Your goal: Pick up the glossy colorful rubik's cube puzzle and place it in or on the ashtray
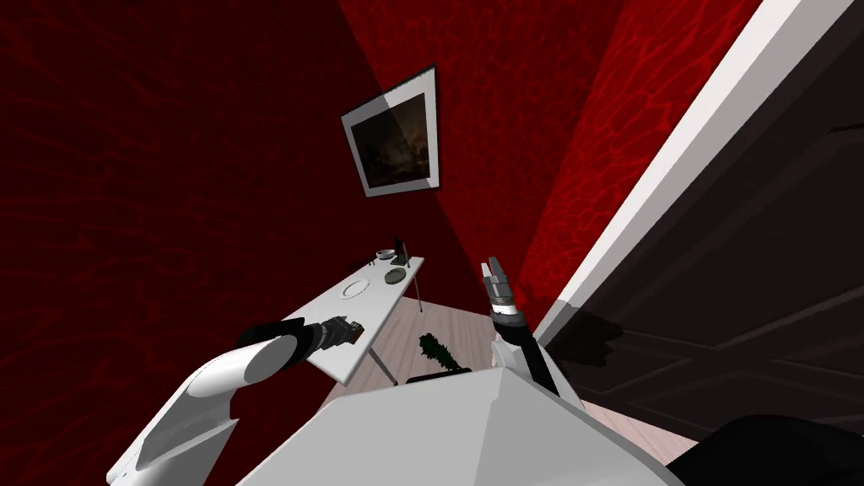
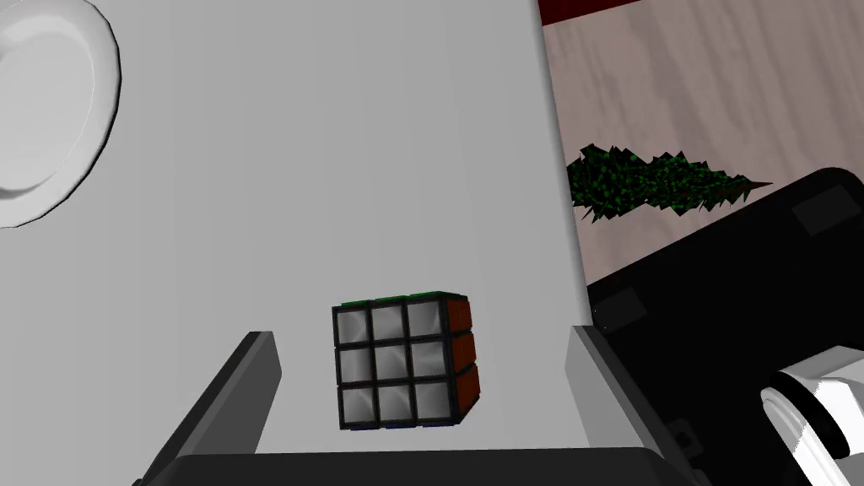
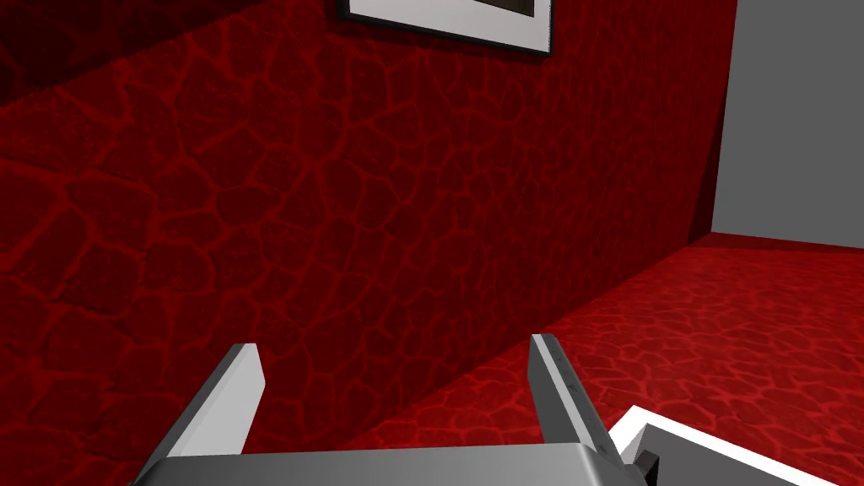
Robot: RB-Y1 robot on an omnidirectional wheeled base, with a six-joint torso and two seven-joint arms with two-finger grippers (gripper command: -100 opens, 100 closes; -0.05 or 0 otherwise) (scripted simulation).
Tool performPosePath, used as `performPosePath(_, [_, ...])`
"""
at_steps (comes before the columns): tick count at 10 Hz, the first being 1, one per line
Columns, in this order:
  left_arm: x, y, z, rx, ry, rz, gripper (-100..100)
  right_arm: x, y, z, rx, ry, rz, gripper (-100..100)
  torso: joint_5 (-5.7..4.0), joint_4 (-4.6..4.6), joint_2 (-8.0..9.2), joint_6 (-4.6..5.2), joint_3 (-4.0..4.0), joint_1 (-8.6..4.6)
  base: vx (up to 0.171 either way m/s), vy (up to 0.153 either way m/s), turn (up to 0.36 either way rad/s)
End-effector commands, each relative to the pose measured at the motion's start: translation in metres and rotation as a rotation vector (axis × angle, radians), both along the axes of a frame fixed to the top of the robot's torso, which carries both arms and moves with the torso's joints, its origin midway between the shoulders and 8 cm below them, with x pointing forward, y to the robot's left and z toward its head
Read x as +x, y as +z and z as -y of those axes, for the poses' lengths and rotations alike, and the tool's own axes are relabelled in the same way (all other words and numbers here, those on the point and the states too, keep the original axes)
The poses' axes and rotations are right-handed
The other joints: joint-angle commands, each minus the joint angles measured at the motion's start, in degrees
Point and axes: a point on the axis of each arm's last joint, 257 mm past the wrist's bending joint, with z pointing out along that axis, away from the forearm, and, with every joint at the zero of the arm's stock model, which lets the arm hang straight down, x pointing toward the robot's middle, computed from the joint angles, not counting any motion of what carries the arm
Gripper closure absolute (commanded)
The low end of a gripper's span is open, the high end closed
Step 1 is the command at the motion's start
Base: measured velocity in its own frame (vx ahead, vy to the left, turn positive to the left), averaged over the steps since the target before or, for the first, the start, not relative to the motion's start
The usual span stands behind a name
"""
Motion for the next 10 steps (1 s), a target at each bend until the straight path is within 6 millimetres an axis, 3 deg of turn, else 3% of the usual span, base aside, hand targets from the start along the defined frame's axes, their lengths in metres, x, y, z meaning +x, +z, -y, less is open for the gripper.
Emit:
performPosePath(1, [-0.014, -0.008, -0.009, -0.002, 0.022, -0.063, -100, 0.0, 0.0, 0.0, 0.0, 0.0, 0.0, 0, 0.0, 0.0, 0.0, 0.0, 0.0, 0.0, 0.093, -0.02, 0.077])
performPosePath(5, [-0.058, -0.039, -0.027, -0.015, 0.075, -0.22, -100, 0.0, 0.0, 0.0, 0.0, 0.0, 0.0, 0, 0.01, -0.03, -0.15, -0.01, -0.08, 0.03, 0.139, -0.023, 0.087])
performPosePath(6, [-0.05, -0.037, -0.022, -0.012, 0.07, -0.199, -100, 0.0, 0.0, 0.0, 0.0, 0.0, 0.0, 0, 0.02, -0.01, -0.03, -0.01, -0.02, 0.06, 0.042, -0.008, 0.011])
performPosePath(7, [-0.051, -0.038, -0.023, -0.013, 0.07, -0.203, 0, 0.0, 0.0, 0.0, 0.0, 0.0, 0.0, 0, 0.02, 0.04, 0.18, 0.01, 0.1, 0.08, 0.009, -0.002, -0.002])
performPosePath(8, [-0.048, -0.046, -0.026, -0.012, 0.073, -0.201, -100, 0.0, 0.0, 0.0, 0.0, 0.0, 0.0, 0, 0.03, 0.07, 0.33, 0.0, 0.19, 0.1, 0.007, -0.012, -0.016])
performPosePath(10, [-0.044, -0.056, -0.029, -0.011, 0.076, -0.199, -100, 0.0, 0.0, 0.0, 0.0, 0.0, 0.0, 0, 0.02, 0.09, 0.41, 0.0, 0.24, 0.04, 0.005, -0.024, -0.015])
